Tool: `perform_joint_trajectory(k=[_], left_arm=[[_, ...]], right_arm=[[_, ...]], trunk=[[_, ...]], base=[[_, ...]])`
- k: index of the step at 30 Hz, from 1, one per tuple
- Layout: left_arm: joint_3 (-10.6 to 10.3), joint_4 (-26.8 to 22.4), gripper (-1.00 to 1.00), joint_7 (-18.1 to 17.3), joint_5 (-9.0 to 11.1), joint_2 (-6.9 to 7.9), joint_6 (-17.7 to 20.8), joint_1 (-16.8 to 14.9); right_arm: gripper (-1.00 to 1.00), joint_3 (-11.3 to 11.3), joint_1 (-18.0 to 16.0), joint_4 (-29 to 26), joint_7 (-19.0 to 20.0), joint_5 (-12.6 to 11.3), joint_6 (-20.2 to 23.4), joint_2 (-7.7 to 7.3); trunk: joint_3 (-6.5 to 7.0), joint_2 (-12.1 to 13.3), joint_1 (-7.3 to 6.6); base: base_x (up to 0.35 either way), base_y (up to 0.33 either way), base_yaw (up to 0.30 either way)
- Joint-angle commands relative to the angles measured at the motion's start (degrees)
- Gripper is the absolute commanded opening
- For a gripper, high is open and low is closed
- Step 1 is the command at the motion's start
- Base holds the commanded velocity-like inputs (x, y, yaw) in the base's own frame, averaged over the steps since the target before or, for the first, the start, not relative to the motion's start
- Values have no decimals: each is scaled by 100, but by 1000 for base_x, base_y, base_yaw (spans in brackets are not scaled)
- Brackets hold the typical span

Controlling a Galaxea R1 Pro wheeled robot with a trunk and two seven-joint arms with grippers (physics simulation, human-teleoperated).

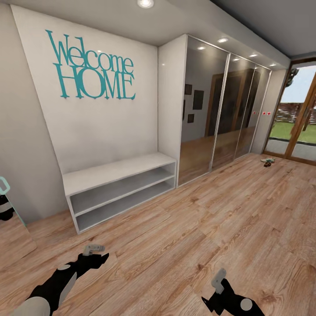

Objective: Pick up the two gym shoes and the two sandals from the corridor floor and place them onto the hallstand (shoe rack) in the corridor, making sure they are on the rack and not on the floor. Arrange them so the two gym shoes are next to each other and the two sandals are next to each other.

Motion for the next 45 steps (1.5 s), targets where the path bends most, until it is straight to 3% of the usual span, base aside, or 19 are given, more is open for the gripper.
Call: perform_joint_trajectory(k=[1, 8, 28, 45], left_arm=[[29, -2, 100, -58, 2, -3, 18, -7], [34, -17, 100, -170, -6, -15, 149, -30], [36, -607, 100, -210, -4, -70, 1168, -271], [30, -695, 100, -218, -10, -73, 1311, -286]], right_arm=[[100, -36, -4, 30, 38, 58, -25, 5], [100, -58, -4, 145, 33, 59, -25, -7], [100, -66, -4, 168, 27, 60, -36, -12], [100, -74, -4, 170, 11, 44, -30, -15]], trunk=[[-25, -45, 22], [-150, -326, 176], [-509, -1128, 615], [-842, -1810, 989]], base=[[0, 0, 0], [0, 0, 0], [0, 0, 0], [0, 0, 0]])
